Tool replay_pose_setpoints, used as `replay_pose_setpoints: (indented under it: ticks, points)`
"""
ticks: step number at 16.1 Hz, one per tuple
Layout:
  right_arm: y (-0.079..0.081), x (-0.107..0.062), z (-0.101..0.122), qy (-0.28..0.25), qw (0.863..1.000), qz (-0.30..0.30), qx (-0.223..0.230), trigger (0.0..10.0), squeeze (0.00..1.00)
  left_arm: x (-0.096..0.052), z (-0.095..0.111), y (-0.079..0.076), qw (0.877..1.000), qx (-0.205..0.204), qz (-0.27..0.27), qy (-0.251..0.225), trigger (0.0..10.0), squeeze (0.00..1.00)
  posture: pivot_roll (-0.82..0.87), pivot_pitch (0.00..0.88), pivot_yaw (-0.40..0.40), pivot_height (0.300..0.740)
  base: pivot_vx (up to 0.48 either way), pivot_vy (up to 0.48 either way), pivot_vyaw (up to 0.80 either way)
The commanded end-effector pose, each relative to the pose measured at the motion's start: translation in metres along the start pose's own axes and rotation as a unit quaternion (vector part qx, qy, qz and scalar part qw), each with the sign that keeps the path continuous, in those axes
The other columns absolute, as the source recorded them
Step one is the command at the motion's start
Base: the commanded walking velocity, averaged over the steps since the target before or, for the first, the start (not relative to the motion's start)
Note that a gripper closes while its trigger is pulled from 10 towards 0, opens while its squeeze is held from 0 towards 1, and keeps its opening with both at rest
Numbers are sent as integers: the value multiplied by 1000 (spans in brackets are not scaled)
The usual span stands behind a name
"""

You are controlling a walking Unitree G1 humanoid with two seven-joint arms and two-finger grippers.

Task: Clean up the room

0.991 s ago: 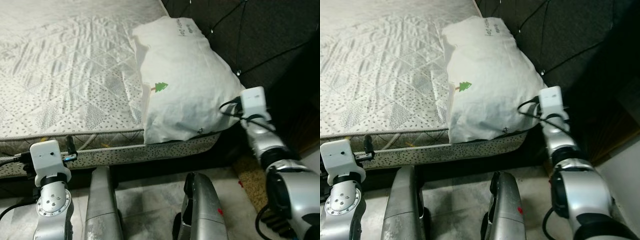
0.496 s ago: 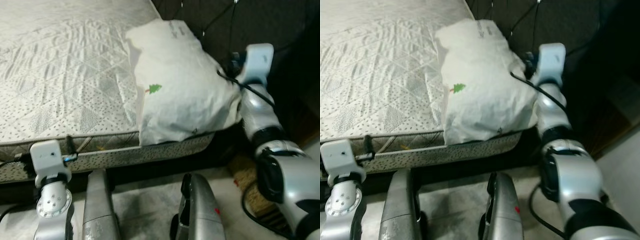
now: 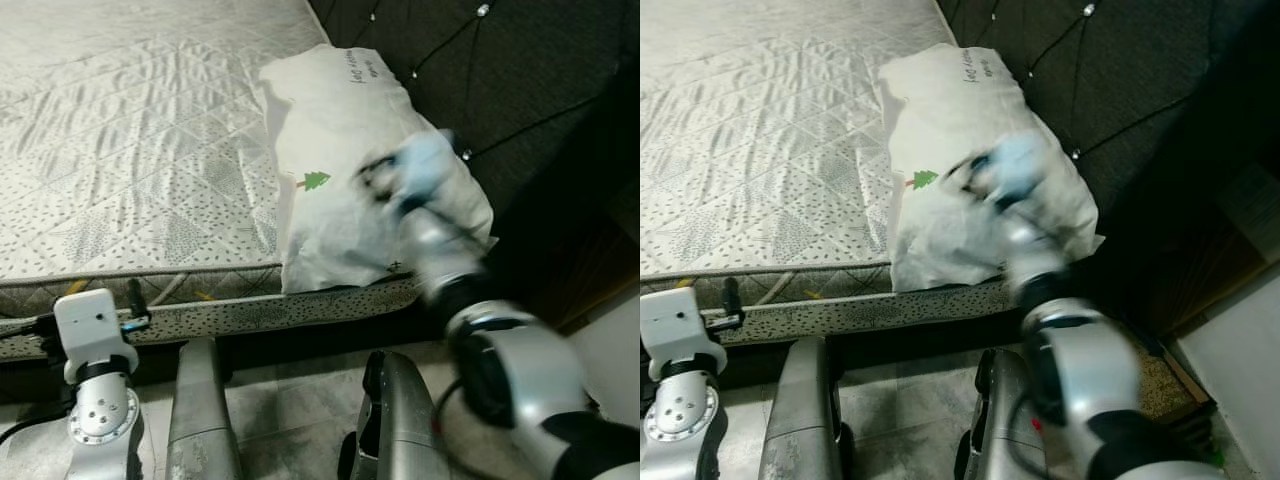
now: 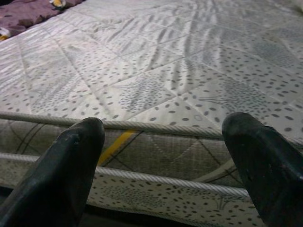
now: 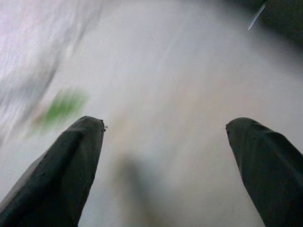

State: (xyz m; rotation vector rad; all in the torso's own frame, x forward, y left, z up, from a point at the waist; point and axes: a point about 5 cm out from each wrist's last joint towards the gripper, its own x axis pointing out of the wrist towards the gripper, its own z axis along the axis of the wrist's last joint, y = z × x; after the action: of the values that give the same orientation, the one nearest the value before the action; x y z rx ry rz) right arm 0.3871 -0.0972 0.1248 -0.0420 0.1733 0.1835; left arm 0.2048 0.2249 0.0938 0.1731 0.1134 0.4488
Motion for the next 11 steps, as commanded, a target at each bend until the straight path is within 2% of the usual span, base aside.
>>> replay_pose_setpoints:
  ticks: [1, 2, 4, 6, 7, 11]
  points:
    - [10, -2, -18, 70, 997, 23, 8, 10000, 1000, 2, 5, -2, 1000, -1, -4, -6, 10000, 0, 191, 63, -110, 516, 0, 0, 0]
    - [24, -5, -30, 107, 993, 49, 15, 10000, 1000, 4, 7, -1, 1000, -1, -3, -7, 10000, 0, 197, 62, -112, 516, 0, 0, 0]
    - [35, -5, -30, 104, 992, 74, 19, 10000, 1000, 7, 9, 3, 1000, 0, 2, -10, 10000, 0, 205, 58, -118, 516, 0, 0, 0]
    - [25, 2, -2, 27, 996, 48, 69, 10000, 1000, 11, 11, 7, 1000, -3, 15, -16, 10000, 0, 204, 46, -120, 516, 0, 0, 0]
    - [12, 4, 16, -21, 995, 35, 92, 10000, 1000, 14, 16, 5, 999, -13, 19, -30, 10000, 0, 195, 27, -117, 516, 0, 0, 0]
    - [-8, 3, 34, -78, 992, 38, 87, 10000, 1000, 26, 26, -7, 998, -33, 3, -56, 10000, 0, 165, 0, -101, 516, 0, 0, 0]
